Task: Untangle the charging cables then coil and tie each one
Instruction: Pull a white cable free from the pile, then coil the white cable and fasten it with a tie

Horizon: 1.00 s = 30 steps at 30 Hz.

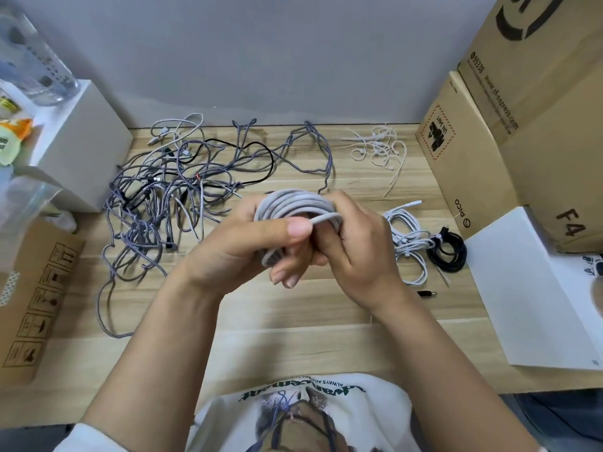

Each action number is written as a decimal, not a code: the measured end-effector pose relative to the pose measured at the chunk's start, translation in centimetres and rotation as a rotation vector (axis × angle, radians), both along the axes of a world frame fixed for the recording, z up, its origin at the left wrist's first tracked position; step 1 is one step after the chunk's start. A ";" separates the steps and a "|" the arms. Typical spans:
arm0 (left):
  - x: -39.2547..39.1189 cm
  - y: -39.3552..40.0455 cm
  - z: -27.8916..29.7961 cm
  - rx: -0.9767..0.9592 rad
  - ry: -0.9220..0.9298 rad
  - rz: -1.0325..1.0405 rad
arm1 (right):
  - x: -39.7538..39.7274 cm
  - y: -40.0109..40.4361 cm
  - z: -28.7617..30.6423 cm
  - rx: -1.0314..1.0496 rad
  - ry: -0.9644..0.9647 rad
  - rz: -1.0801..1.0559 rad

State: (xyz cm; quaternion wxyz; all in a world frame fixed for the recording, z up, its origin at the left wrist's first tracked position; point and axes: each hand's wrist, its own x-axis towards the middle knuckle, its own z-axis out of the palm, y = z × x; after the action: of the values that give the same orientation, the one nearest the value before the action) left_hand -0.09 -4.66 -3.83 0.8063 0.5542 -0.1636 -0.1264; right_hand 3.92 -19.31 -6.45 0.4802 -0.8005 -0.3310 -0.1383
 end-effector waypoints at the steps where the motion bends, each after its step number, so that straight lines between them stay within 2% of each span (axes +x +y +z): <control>1: 0.1 0.1 0.1 0.026 -0.005 0.022 | 0.4 0.0 0.0 -0.026 -0.048 -0.006; 10: 0.7 1.2 0.0 0.298 0.018 0.167 | 4.8 0.4 -0.1 -0.192 -0.424 0.133; 15: 2.6 3.2 -1.7 0.346 0.121 -0.013 | 8.1 0.7 -0.7 -0.349 -0.787 0.277; 18: 3.8 3.1 -2.9 0.321 0.149 -0.037 | 10.2 0.9 -1.9 -0.409 -0.869 0.363; 21: 5.4 2.0 -4.7 0.284 0.235 0.098 | 13.0 1.3 -4.1 -0.466 -0.741 0.428; 25: 7.7 0.7 -6.8 0.173 0.331 0.331 | 17.6 1.1 -7.3 -0.590 -0.322 0.450; 28: 8.9 0.8 -7.7 0.071 0.374 0.427 | 22.1 -0.3 -10.6 -0.777 0.147 0.140; 30: 9.5 1.1 -8.3 0.020 0.357 0.436 | 24.4 -1.5 -12.9 -0.839 0.355 -0.137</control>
State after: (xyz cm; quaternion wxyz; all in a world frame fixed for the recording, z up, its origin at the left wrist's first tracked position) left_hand 9.39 -3.61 -12.10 0.8251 0.5531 0.1053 -0.0472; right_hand 28.36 -20.77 -19.35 0.1537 -0.9570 -0.2174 0.1157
